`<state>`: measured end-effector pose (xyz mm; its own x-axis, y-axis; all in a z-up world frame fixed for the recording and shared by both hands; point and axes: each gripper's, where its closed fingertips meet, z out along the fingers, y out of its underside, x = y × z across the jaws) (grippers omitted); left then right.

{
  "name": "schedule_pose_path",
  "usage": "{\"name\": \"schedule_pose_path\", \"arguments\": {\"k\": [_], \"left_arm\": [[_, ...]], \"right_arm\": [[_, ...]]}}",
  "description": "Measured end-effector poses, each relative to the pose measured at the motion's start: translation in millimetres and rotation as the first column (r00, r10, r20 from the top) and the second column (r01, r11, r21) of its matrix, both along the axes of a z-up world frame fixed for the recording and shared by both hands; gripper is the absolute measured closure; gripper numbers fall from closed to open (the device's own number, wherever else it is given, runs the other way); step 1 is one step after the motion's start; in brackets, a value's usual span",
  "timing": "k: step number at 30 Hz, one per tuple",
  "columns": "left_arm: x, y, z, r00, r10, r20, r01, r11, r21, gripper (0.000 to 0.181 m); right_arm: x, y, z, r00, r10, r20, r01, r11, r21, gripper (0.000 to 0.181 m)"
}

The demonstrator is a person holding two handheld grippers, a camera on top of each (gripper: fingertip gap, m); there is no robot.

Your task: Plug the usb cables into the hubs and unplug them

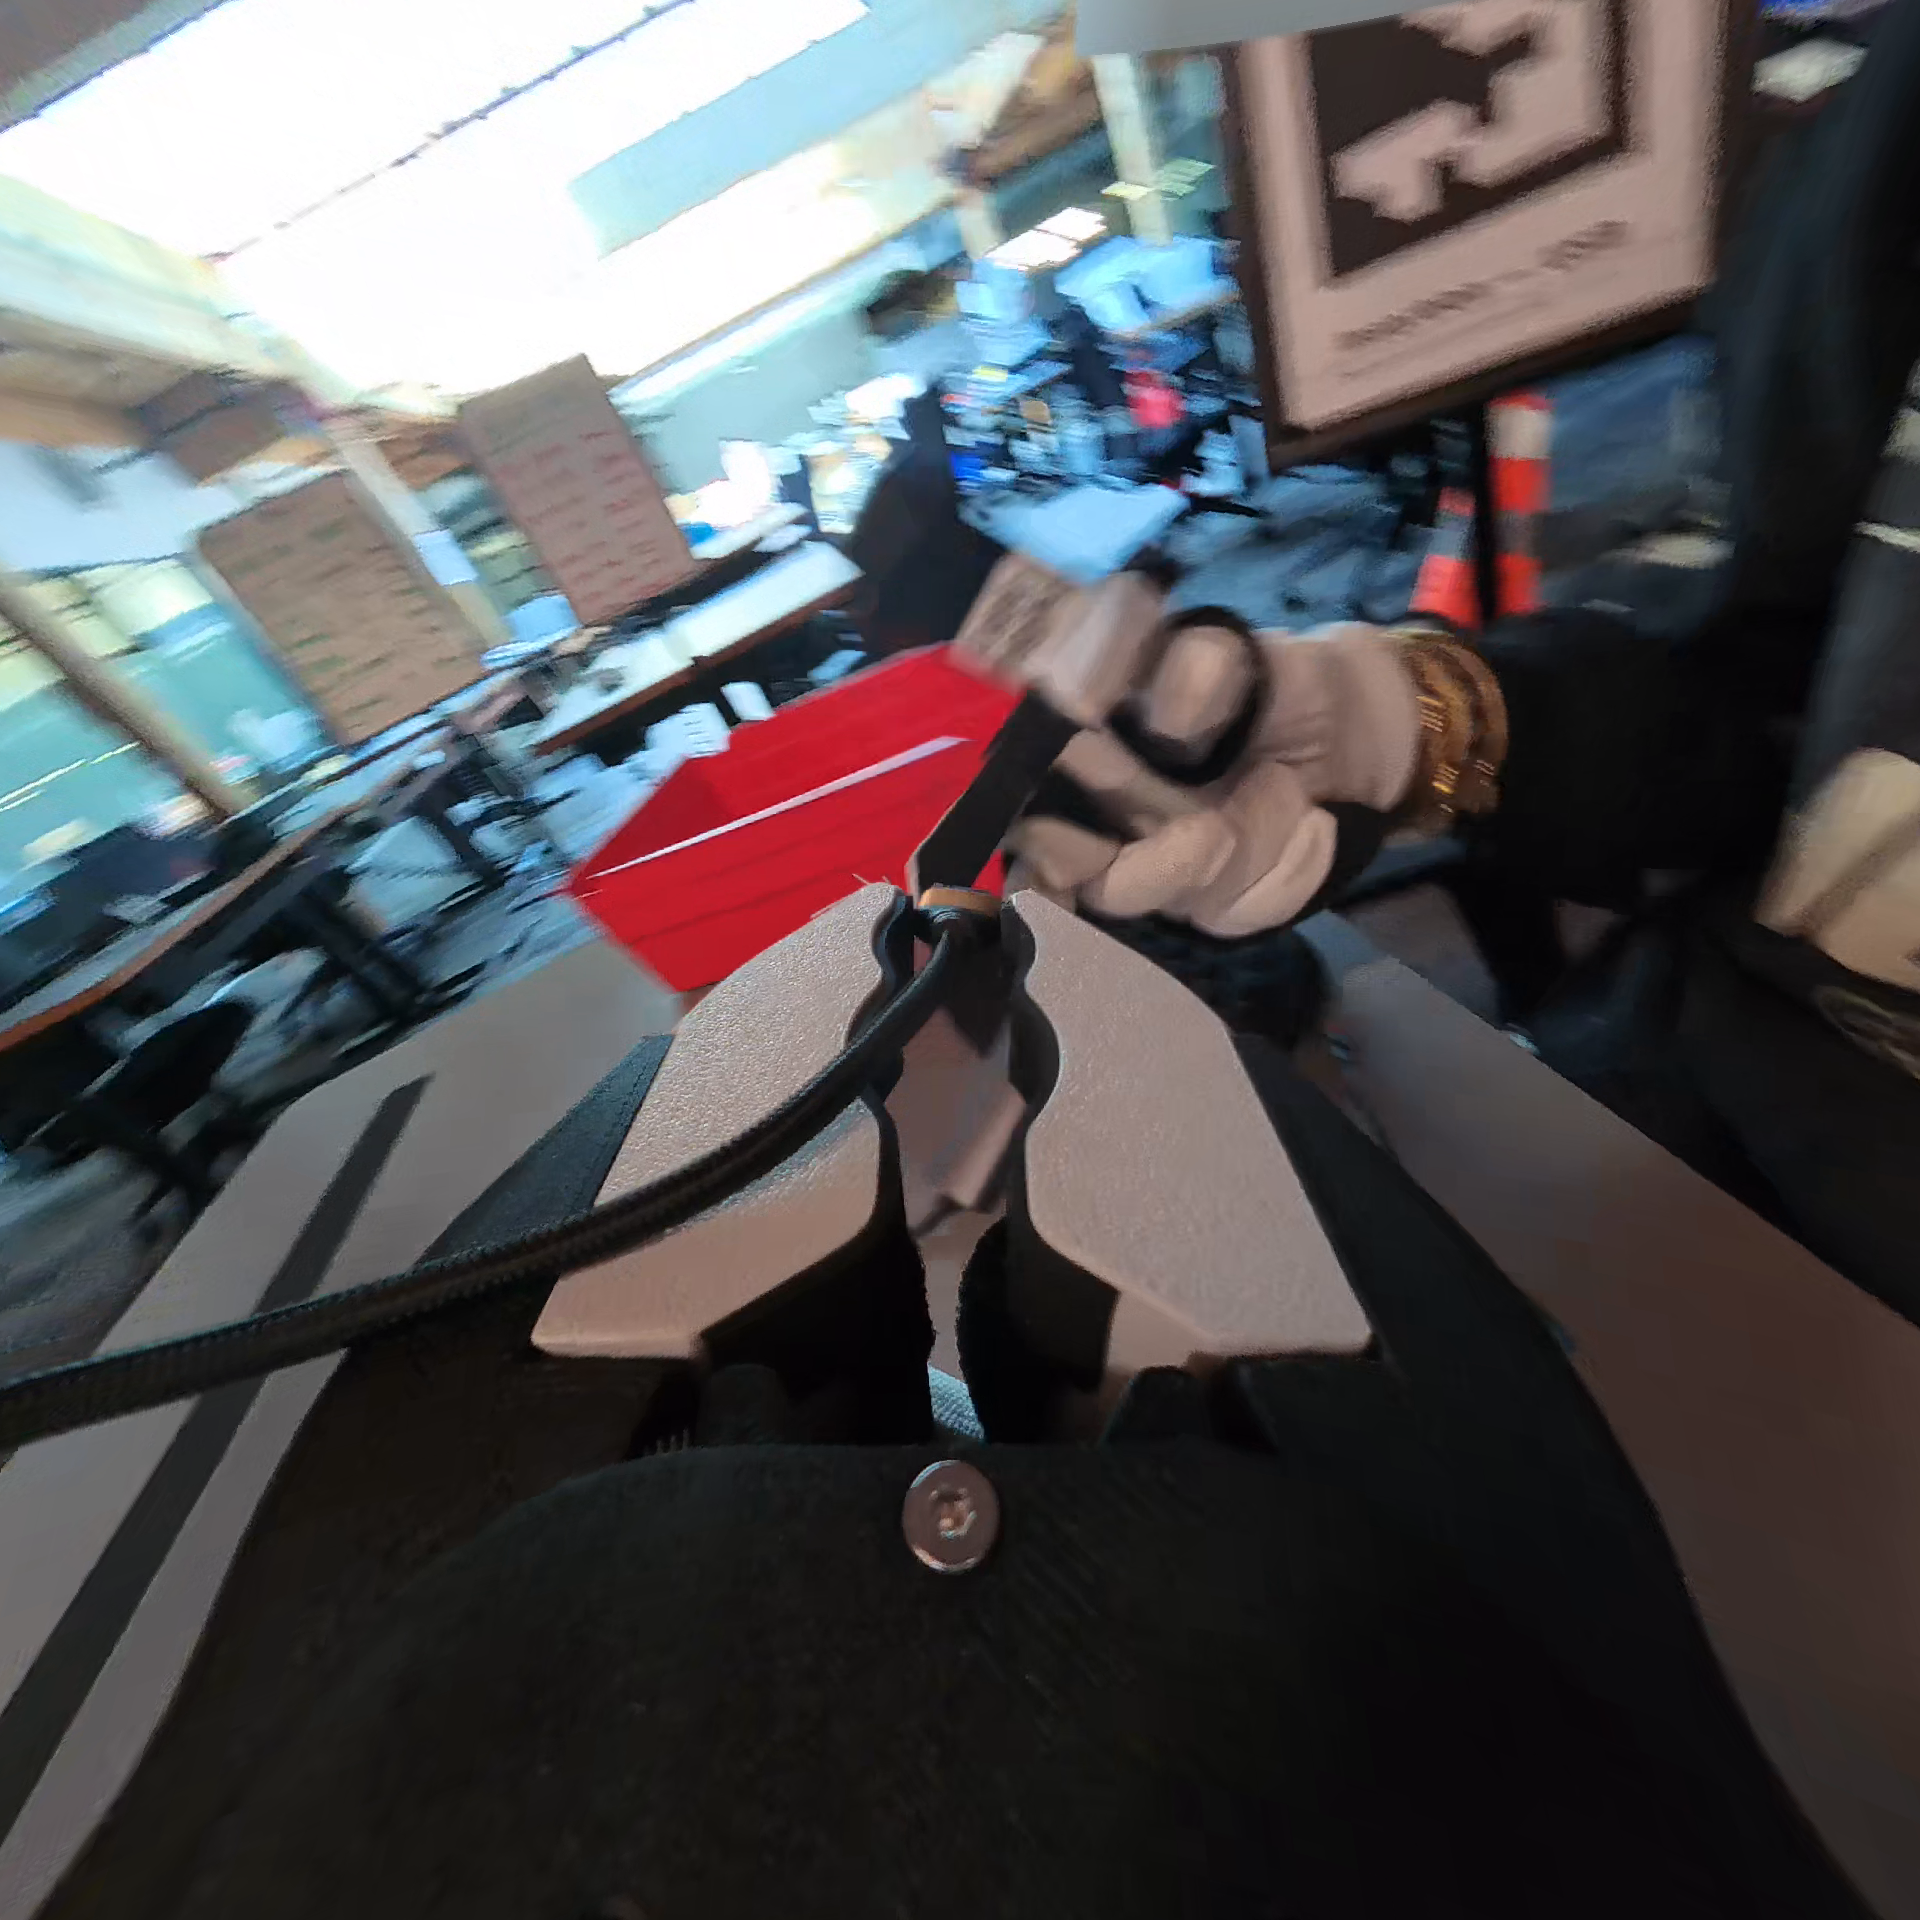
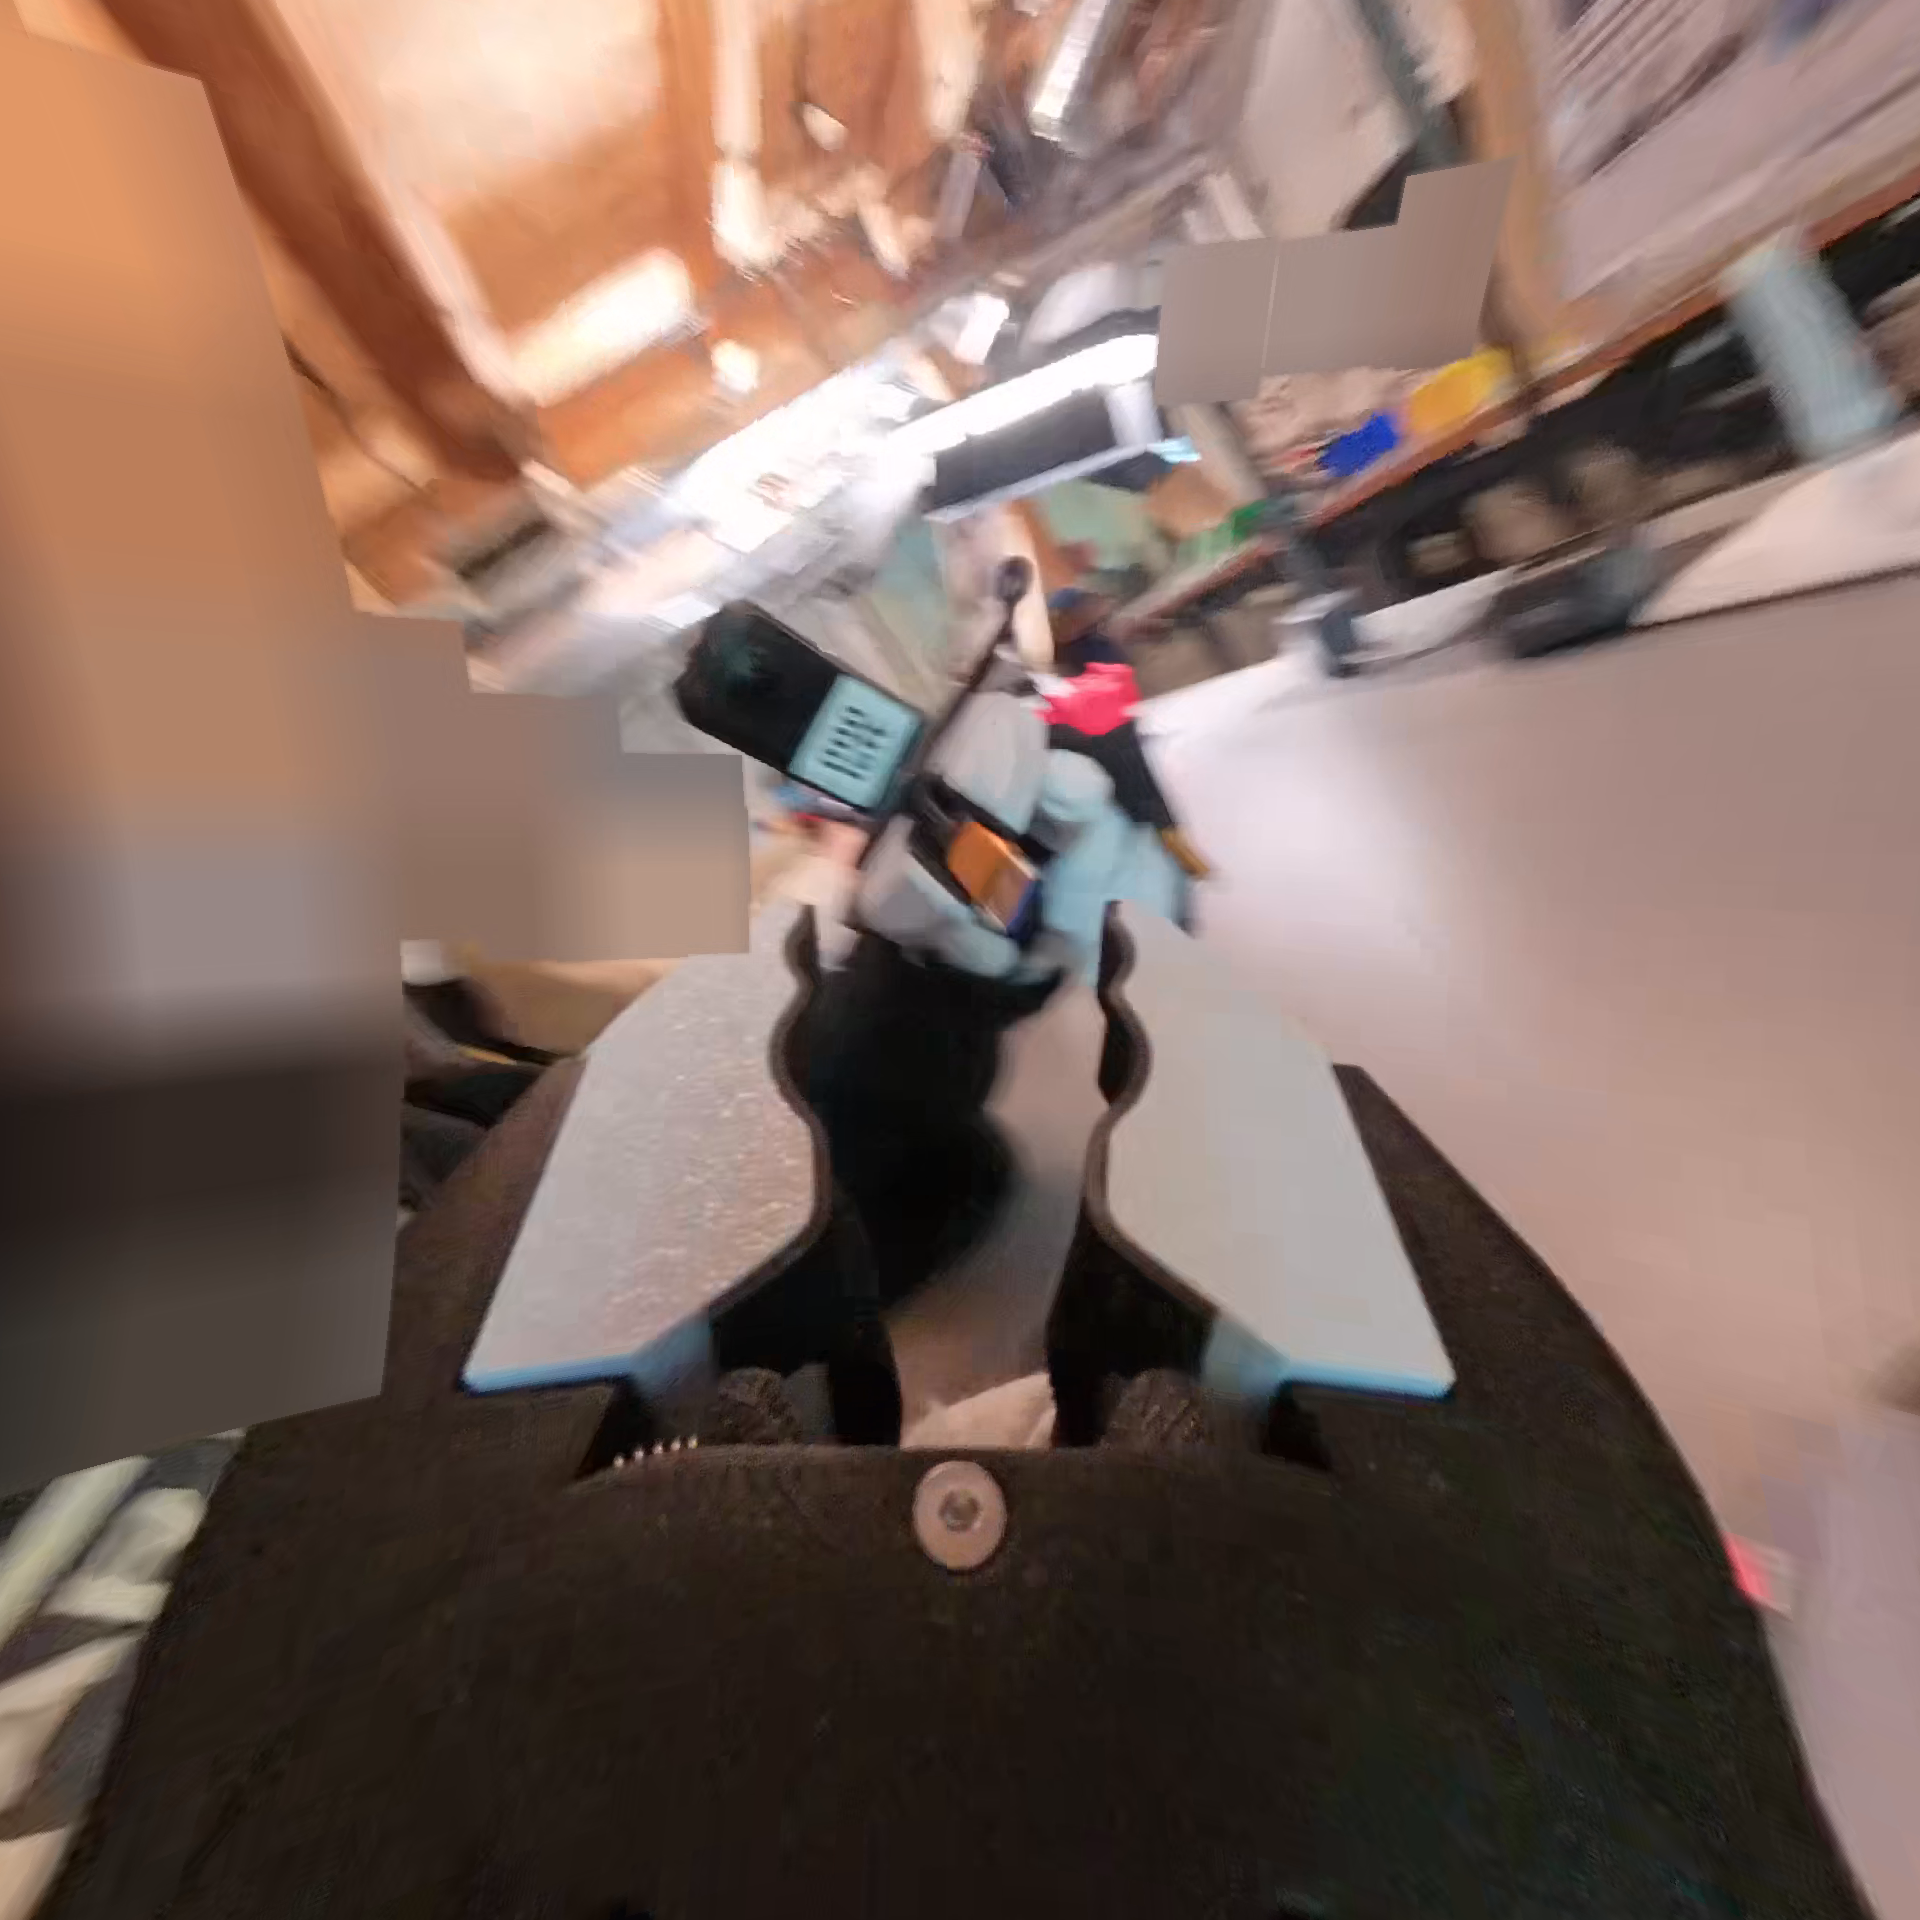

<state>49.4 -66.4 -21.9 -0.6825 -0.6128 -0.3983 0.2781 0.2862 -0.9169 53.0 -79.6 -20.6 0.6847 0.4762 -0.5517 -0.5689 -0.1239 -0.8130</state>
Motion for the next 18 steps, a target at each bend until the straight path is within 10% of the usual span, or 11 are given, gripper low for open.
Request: {"name": "schedule_pose_path", "arguments": {"k": [3,6,18], "left_arm": [[8,21,16,0.994,0.107,0.022,-0.103,0.988,-0.114,0.166],[10,33,24,0.988,0.154,0.029,-0.147,0.972,-0.182,0.166],[25,34,12,0.982,0.158,-0.108,-0.182,0.943,-0.279,0.166]], "right_arm": [[44,-16,-21,0.848,-0.256,0.464,0.33,0.94,-0.084,0.116],[73,-42,-65,0.673,-0.185,0.716,0.483,0.844,-0.235,0.115],[91,-59,-142,0.645,-0.013,0.764,0.509,0.754,-0.416,0.147]]}}
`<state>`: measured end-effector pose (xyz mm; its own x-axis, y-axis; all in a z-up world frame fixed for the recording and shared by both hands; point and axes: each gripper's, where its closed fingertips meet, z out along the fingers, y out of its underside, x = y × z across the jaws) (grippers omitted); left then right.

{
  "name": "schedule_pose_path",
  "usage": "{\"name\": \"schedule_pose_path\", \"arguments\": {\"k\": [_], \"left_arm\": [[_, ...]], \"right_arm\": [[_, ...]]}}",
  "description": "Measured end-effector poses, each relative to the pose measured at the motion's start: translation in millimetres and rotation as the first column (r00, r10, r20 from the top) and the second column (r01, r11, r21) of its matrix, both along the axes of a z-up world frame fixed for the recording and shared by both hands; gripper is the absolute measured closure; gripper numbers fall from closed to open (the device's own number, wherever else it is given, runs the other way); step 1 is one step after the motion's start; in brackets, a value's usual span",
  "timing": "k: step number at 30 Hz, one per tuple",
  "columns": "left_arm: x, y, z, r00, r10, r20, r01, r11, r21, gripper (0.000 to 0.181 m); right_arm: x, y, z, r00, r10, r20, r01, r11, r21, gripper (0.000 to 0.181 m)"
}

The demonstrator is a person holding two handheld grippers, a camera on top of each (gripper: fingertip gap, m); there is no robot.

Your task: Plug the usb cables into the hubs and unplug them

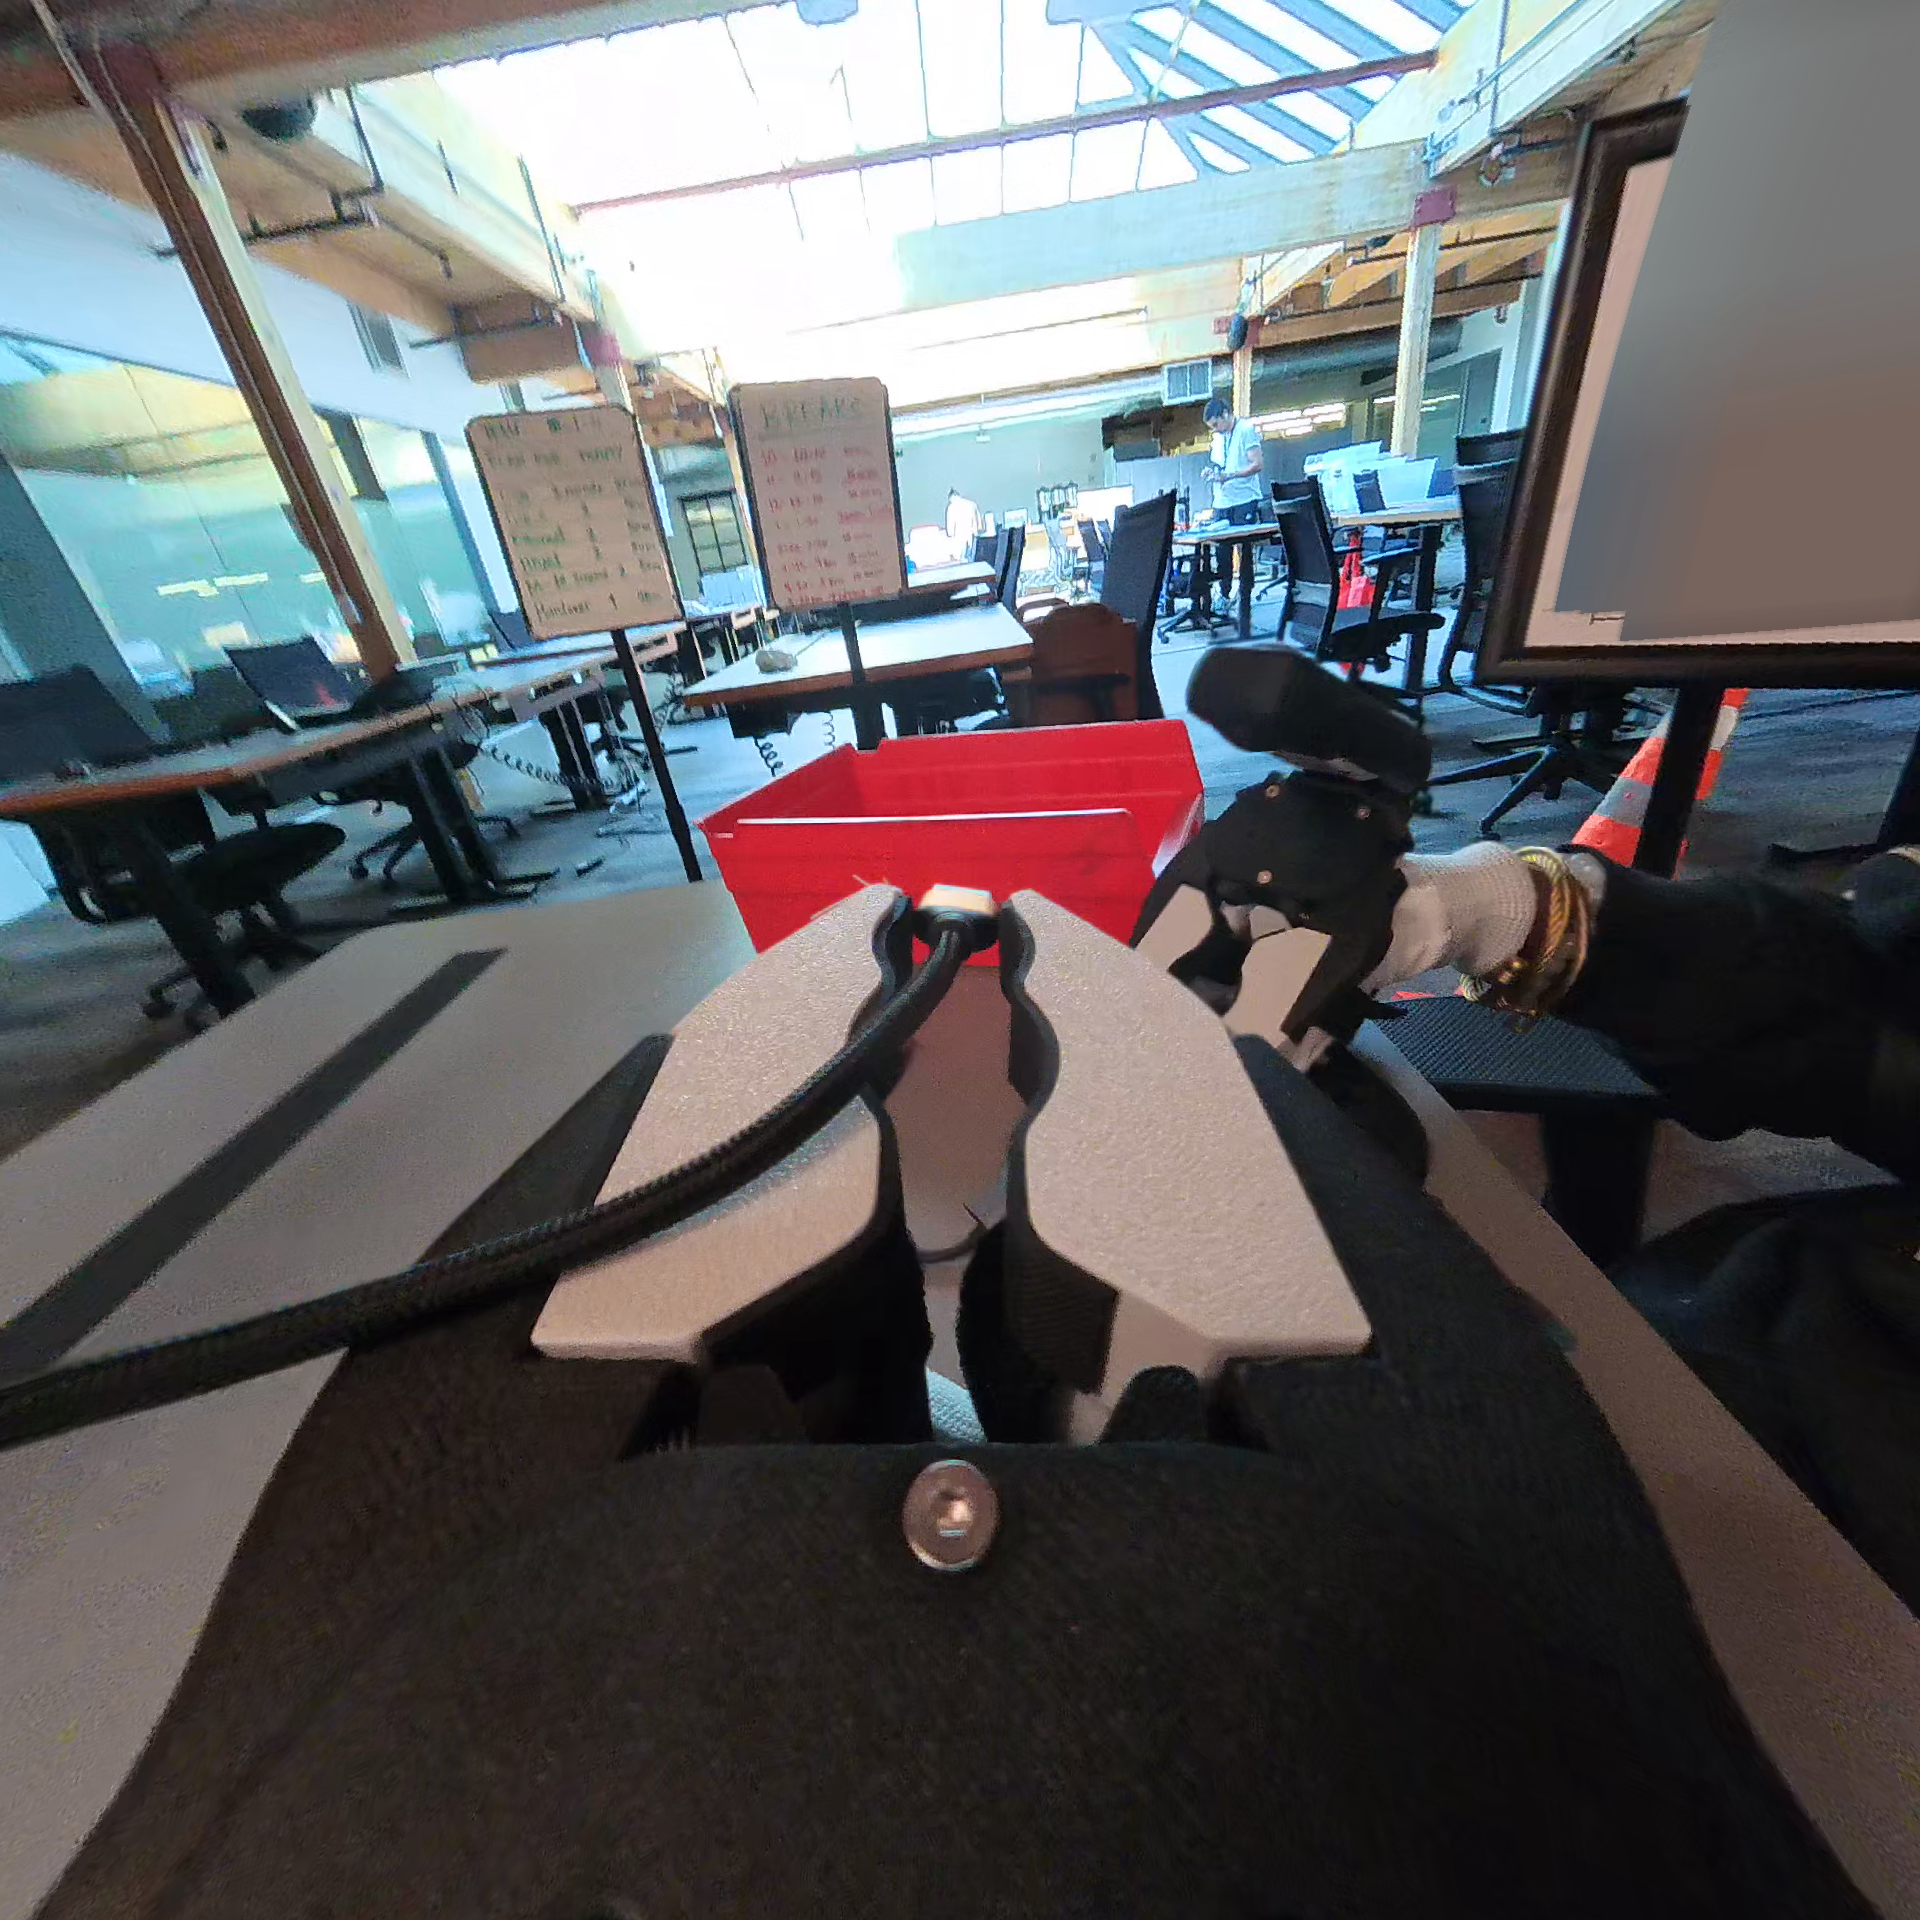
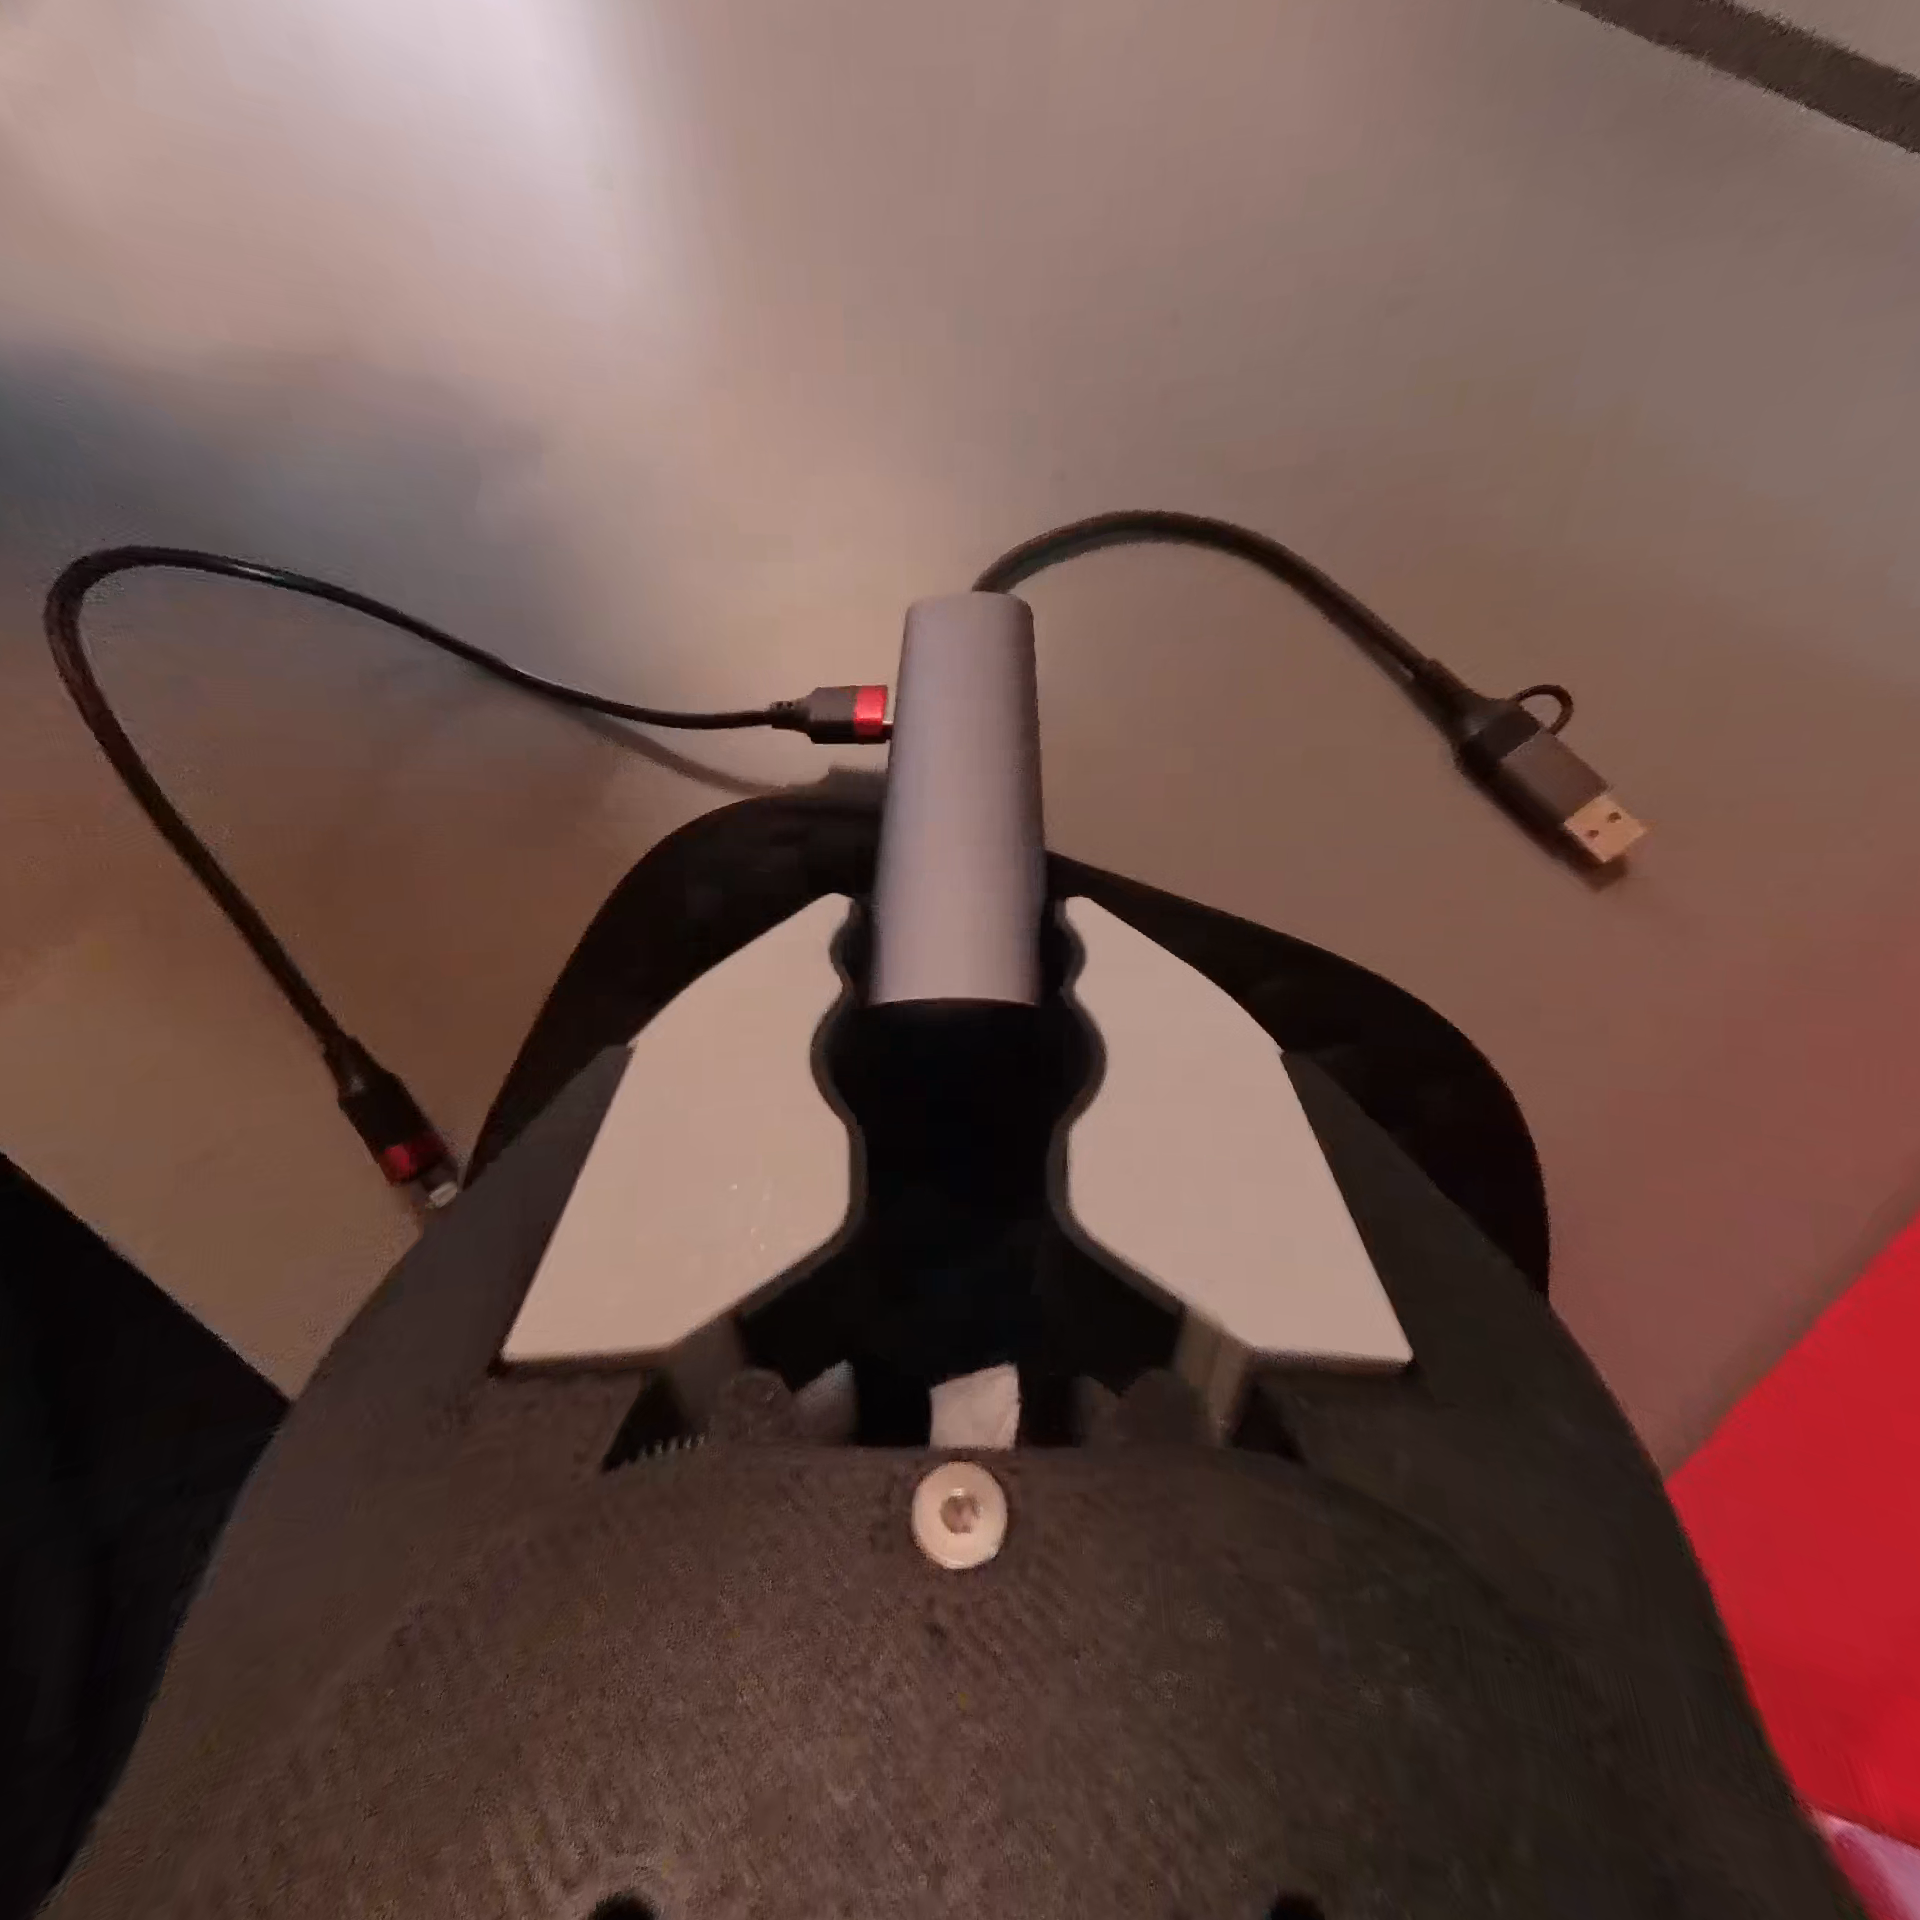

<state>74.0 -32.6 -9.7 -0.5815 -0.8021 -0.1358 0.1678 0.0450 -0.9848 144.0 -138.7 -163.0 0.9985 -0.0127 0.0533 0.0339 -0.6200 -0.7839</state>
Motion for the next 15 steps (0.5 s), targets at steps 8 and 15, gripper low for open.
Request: {"name": "schedule_pose_path", "arguments": {"k": [8,15], "left_arm": [[8,-14,-2,0.998,0.003,-0.065,-0.009,0.996,-0.089,0.166],[10,-32,-15,0.994,-0.039,-0.107,0.032,0.998,-0.06,0.166]], "right_arm": [[10,7,14,0.992,-0.117,0.043,0.114,0.991,0.075,0.148],[6,8,-1,0.991,-0.134,0.007,0.134,0.989,-0.064,0.148]]}}
